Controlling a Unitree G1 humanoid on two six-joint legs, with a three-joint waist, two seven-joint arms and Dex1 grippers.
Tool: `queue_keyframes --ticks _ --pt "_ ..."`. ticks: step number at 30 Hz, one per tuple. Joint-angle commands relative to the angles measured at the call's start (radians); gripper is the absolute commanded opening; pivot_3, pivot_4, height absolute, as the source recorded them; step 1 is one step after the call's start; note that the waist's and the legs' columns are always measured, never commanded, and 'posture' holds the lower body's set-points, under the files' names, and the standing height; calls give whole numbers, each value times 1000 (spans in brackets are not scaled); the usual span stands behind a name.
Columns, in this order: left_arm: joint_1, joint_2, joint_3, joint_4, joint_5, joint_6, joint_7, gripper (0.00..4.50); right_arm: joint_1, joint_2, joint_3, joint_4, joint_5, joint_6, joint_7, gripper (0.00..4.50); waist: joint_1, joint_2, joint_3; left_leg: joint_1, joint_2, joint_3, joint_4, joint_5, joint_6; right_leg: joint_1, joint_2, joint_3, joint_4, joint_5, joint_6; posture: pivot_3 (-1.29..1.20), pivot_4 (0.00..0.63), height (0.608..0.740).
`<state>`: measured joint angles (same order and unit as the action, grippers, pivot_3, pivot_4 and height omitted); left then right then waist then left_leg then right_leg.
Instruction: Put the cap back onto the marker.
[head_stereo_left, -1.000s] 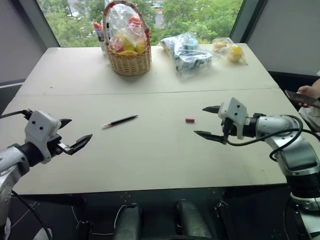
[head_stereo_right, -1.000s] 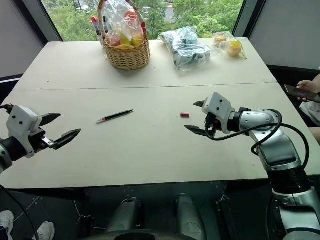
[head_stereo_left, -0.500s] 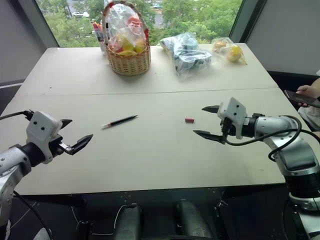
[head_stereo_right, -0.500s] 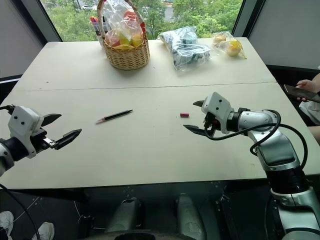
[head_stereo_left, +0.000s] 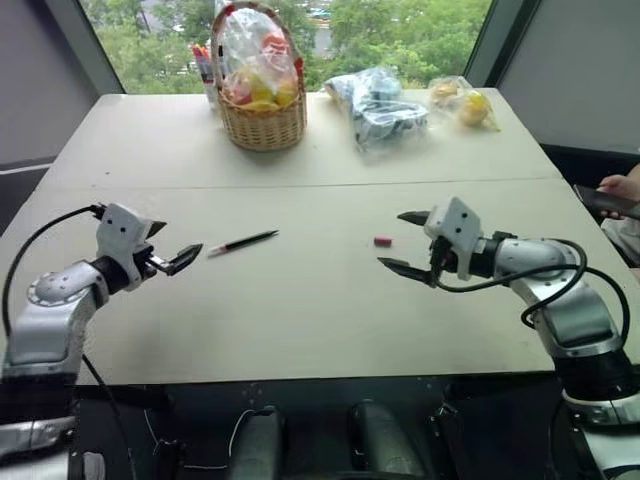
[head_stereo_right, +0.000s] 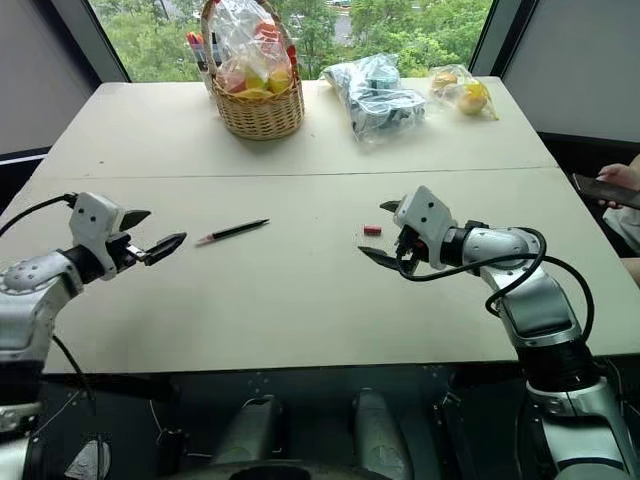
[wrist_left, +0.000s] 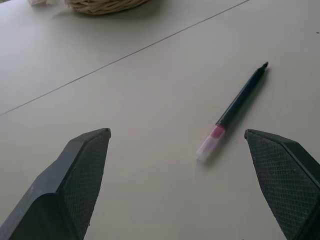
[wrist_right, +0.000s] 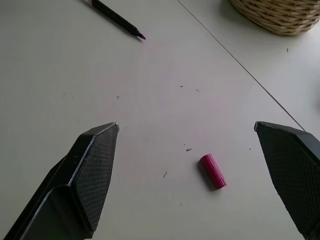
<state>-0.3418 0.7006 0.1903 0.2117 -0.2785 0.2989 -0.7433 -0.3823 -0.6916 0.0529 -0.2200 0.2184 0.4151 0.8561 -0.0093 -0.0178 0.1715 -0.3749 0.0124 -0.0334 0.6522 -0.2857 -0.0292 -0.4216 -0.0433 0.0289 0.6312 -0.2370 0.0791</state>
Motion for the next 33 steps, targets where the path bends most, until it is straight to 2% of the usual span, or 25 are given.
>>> queue_keyframes --ticks 1,6,14,24,33 --pt "-142 -26 -61 201 60 -157 -57 4481 24 10 -27 -62 1 -4 -39 4490 -2 0 0 -1 0 0 0 0 0 0 0 0 0 0 0 0 150 740" --pt "-284 -68 -138 423 108 -290 -166 4481 70 19 -41 -113 -4 8 -91 4490 -7 0 0 -1 -1 1 -1 0 0 -2 -1 0 0 1 1 0 150 740" --pt "-367 -59 -195 563 136 -354 -336 4481 125 27 -56 -175 3 33 -147 4490 -5 0 0 -1 0 0 -1 0 0 -2 0 0 1 0 1 0 150 740" --pt "-473 -86 -228 787 234 -365 -315 4481 119 29 -54 -168 -3 25 -169 4490 -4 0 0 -1 -1 0 -1 0 0 -2 0 0 1 0 1 0 150 740" --pt "-529 -116 -258 886 297 -426 -327 4481 112 31 -56 -171 -12 22 -185 4490 1 0 0 -1 -1 0 1 0 0 -1 0 0 2 0 1 0 150 740"
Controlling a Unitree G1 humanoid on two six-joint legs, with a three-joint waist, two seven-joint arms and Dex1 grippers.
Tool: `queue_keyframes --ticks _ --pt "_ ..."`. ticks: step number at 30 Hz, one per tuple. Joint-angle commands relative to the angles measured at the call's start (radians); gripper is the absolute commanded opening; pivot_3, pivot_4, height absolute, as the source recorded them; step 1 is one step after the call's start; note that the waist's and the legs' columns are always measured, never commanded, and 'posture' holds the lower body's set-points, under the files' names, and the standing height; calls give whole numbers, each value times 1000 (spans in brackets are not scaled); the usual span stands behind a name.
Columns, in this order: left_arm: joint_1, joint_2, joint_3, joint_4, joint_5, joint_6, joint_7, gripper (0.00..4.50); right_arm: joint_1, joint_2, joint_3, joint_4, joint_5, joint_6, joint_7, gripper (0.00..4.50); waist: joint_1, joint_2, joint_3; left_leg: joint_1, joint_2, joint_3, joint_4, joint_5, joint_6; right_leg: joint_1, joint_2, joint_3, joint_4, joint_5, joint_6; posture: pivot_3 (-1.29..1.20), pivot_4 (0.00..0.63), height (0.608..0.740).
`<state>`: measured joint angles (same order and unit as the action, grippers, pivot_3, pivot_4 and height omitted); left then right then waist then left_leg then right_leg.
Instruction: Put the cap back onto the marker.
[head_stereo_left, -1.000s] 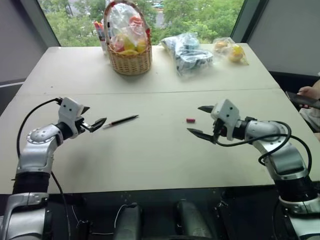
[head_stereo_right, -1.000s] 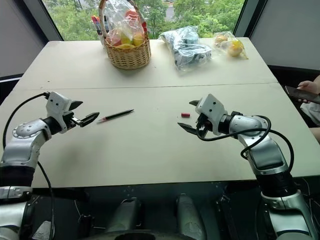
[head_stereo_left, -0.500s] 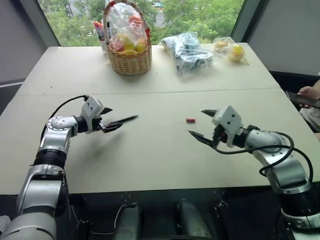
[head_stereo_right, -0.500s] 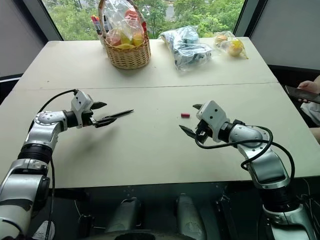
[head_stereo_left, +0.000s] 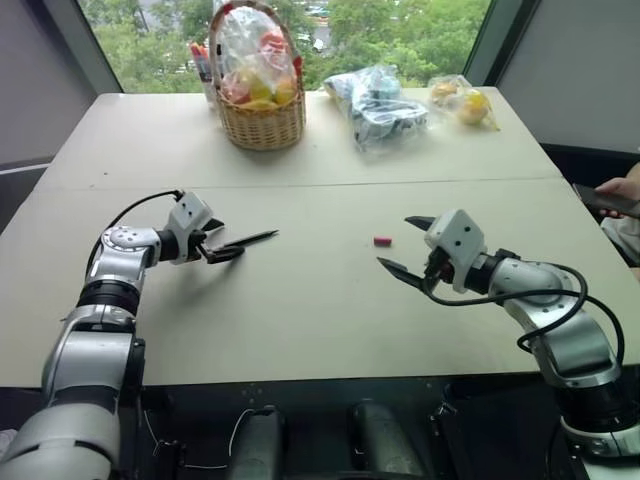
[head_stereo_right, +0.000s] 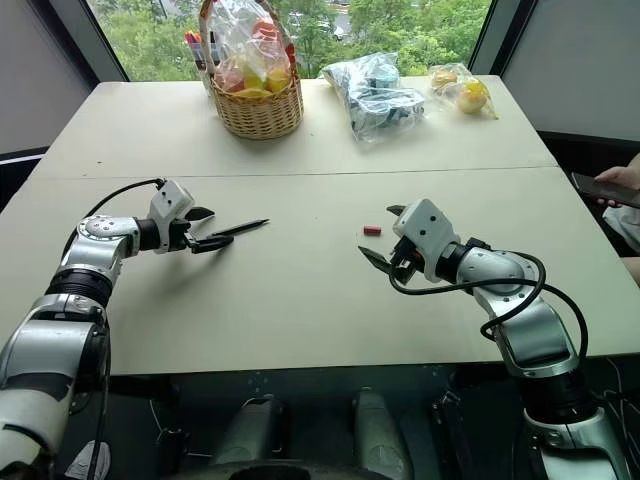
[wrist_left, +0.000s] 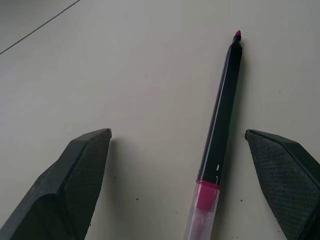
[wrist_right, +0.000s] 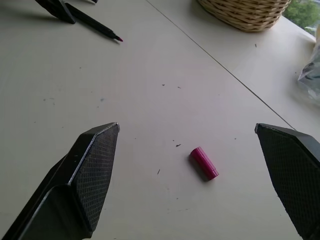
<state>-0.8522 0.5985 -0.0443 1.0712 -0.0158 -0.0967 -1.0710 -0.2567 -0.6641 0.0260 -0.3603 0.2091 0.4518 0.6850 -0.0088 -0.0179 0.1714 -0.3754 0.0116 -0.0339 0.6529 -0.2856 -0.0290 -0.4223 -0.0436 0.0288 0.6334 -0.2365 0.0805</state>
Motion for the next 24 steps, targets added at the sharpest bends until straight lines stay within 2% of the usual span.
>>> queue_keyframes --ticks 1,6,7,9,16,24 --pt "-23 -15 -27 33 40 -40 -4 4481 -10 3 -30 -33 -3 -15 -18 4490 1 0 0 0 0 0 0 0 0 0 0 0 0 0 0 0 150 740" --pt "-41 -24 -35 59 59 -52 -30 4481 0 5 -30 -47 -2 -10 -34 4490 2 0 0 0 0 0 1 0 0 1 0 0 0 0 0 0 150 740" --pt "-43 -25 -38 63 62 -50 -35 4240 1 5 -30 -48 -2 -10 -36 4499 1 0 0 0 0 0 1 0 0 1 0 0 0 0 0 0 150 740" --pt "-44 -26 -42 70 66 -38 -50 3584 2 5 -29 -50 -2 -10 -39 4500 1 0 0 0 0 0 1 0 0 1 0 0 0 0 0 0 150 740" --pt "-29 -20 -49 69 72 -20 -94 29 0 1 -32 -48 -7 -13 -43 4500 -4 0 0 1 0 -1 2 0 0 2 0 0 1 0 0 0 150 740" --pt "-12 1 -25 28 51 -26 -120 29 -16 7 -16 -7 -8 -34 -28 4500 -8 0 0 2 0 -1 2 0 0 2 0 0 2 0 0 0 150 740"
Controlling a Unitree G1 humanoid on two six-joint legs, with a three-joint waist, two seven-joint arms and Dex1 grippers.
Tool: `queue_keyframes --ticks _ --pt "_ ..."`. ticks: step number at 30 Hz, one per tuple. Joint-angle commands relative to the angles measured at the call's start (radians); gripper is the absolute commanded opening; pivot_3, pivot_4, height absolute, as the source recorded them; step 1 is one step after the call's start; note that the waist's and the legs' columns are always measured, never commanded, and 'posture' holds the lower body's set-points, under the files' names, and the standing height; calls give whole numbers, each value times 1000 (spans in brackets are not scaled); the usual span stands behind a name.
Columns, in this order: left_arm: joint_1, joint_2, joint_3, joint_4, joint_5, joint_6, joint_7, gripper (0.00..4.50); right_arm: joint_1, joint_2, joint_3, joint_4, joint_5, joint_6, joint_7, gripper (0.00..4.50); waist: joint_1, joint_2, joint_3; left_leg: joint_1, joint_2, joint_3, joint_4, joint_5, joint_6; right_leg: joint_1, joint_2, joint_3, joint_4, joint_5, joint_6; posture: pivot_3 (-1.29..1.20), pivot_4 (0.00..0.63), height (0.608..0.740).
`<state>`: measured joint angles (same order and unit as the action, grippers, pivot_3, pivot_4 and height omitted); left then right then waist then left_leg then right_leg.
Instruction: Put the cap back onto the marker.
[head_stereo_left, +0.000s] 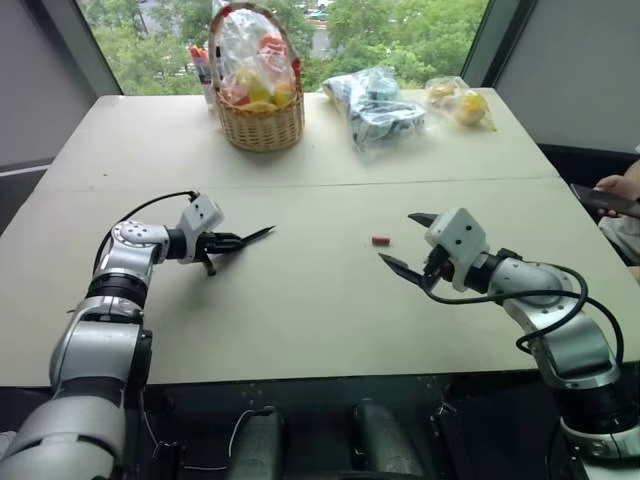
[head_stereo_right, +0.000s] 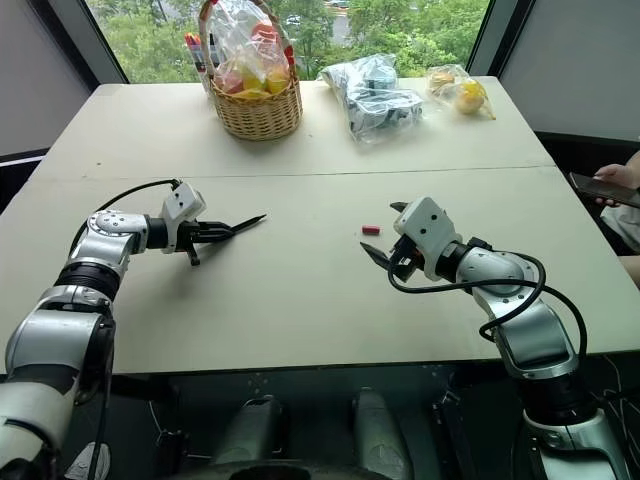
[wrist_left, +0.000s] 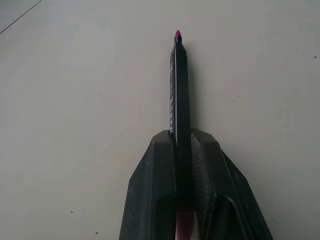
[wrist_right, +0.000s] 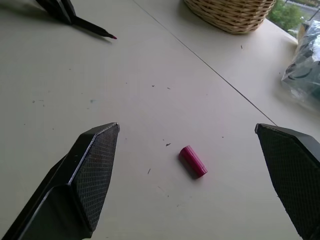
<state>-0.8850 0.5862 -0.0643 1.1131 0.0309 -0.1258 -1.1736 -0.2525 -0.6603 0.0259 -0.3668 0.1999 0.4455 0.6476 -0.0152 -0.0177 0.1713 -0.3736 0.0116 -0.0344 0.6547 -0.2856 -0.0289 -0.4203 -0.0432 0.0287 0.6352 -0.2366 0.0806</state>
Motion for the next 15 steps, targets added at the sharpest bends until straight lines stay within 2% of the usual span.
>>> queue_keyframes --ticks 1,6,9,15 --pt "25 16 9 -49 -16 13 -32 29 -26 5 -13 21 5 -37 19 4500 -2 0 0 0 0 0 0 0 0 0 0 0 0 0 0 0 150 740" --pt "123 47 50 -352 -117 150 -102 29 -68 15 -7 167 31 -79 97 4500 -3 0 0 -1 0 0 0 0 0 -1 0 0 0 0 0 0 150 740" --pt "227 70 78 -610 -192 302 -98 29 -95 19 3 269 47 -113 173 4500 -3 0 0 -2 0 0 0 0 0 -2 0 0 0 0 0 0 150 740" --pt "440 122 117 -1011 -298 519 -53 29 -212 45 33 544 19 -233 289 4500 -9 1 1 0 1 1 -1 0 0 -2 -1 1 1 0 0 0 150 740"
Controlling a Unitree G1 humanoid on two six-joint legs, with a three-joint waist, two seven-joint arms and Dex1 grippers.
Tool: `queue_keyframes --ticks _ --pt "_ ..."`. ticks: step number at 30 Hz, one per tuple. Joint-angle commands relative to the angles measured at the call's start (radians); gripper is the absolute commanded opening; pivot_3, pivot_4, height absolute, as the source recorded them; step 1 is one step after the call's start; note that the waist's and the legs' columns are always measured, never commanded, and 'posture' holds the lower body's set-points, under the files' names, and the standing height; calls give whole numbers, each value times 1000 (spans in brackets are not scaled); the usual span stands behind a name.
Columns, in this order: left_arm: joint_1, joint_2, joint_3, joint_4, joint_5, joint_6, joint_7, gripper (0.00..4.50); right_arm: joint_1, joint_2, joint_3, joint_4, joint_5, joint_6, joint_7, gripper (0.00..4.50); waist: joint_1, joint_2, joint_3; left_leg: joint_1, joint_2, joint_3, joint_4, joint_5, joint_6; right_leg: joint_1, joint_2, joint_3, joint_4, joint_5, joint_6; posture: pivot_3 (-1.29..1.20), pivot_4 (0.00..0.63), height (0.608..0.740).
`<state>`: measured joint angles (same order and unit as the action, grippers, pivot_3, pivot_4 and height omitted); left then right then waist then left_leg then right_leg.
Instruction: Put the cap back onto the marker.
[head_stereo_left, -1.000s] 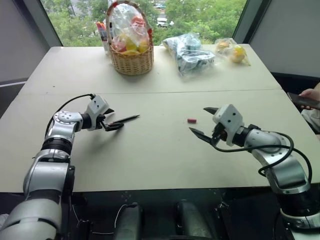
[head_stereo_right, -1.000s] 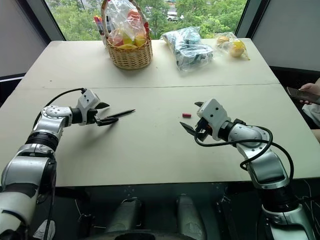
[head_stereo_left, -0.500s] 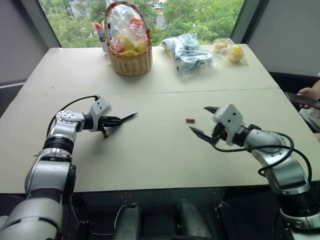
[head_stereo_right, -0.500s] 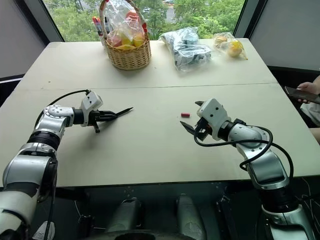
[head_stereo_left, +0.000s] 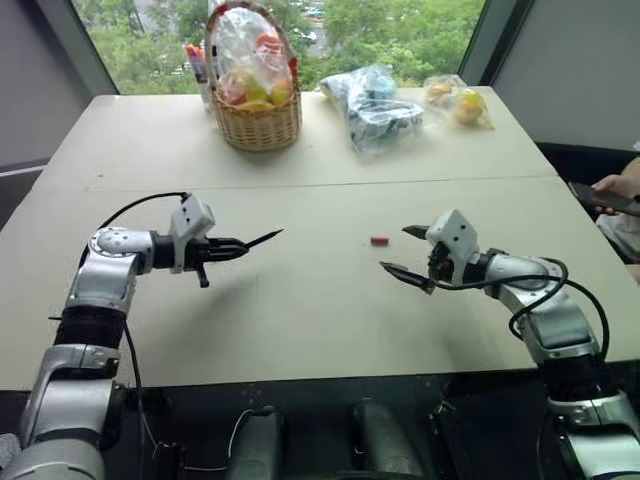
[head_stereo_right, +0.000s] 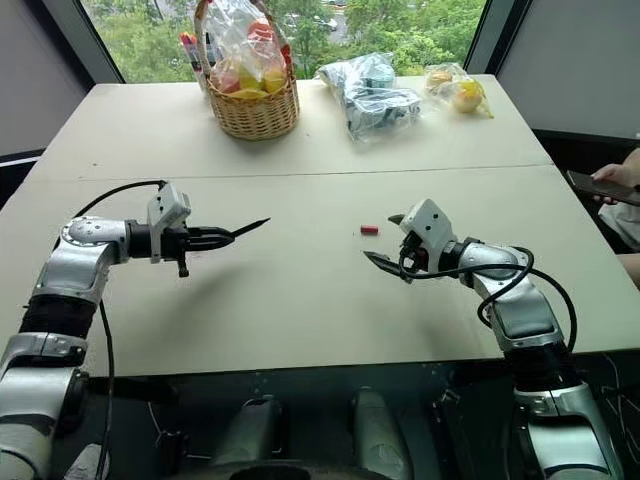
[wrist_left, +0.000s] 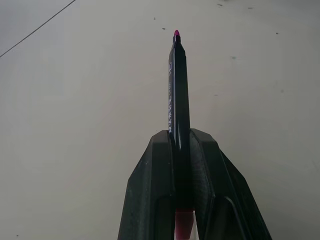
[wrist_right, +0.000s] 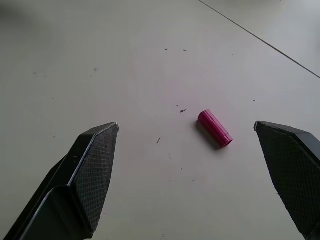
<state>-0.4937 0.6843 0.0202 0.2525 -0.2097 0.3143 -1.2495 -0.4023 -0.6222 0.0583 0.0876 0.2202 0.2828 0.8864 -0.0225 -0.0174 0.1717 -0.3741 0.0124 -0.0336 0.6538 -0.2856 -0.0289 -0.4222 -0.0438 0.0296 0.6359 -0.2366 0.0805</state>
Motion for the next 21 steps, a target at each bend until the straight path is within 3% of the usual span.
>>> queue_keyframes --ticks 1,9,21 --pt "77 31 38 -193 -68 97 33 29 -90 12 7 138 -10 -98 67 4500 1 1 0 0 0 0 0 0 0 0 0 0 0 0 0 0 150 740" --pt "206 62 57 -348 -111 147 101 29 -312 80 40 549 -86 -289 136 4500 3 1 1 0 0 0 0 0 0 0 1 0 0 0 0 0 150 740" --pt "287 102 90 -421 -156 162 160 29 -428 133 48 931 -180 -474 152 4500 0 1 1 1 0 1 -1 0 0 0 0 0 0 0 0 0 150 740"
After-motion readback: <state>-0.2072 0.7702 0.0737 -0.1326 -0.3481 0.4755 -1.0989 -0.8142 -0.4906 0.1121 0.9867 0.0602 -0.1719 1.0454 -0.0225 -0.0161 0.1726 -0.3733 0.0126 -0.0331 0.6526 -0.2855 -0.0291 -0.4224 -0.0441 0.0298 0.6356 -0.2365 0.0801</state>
